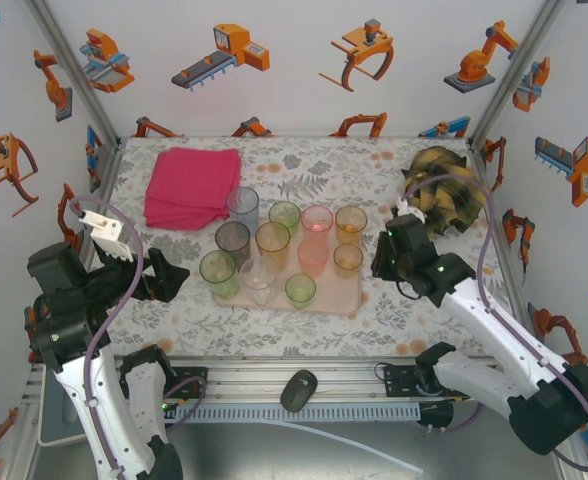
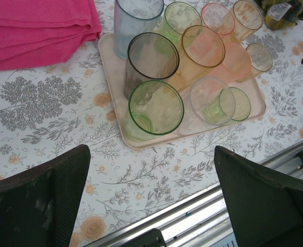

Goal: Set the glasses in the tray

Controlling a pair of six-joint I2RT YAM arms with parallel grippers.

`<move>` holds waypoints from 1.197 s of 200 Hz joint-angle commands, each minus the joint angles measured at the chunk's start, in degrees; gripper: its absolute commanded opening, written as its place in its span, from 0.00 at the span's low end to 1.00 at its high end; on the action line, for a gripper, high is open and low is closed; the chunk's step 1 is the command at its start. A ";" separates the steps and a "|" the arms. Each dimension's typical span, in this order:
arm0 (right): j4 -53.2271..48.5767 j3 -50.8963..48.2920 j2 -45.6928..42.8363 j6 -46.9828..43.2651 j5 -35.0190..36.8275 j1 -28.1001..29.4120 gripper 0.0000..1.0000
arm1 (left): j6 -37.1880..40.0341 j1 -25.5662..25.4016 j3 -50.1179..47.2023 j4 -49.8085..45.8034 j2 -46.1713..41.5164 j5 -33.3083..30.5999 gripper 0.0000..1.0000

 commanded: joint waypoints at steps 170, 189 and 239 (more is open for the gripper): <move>14.68 -15.68 8.69 10.90 -10.37 -0.13 0.30 | -1.17 -0.17 1.04 0.56 1.21 2.34 0.97; 14.96 -15.64 9.38 10.95 -10.23 -0.11 0.29 | -1.16 -0.15 0.99 0.54 1.17 2.30 0.97; 15.77 -15.66 10.87 10.83 -10.40 -0.06 0.27 | -0.91 -0.17 0.21 0.52 1.20 2.42 0.97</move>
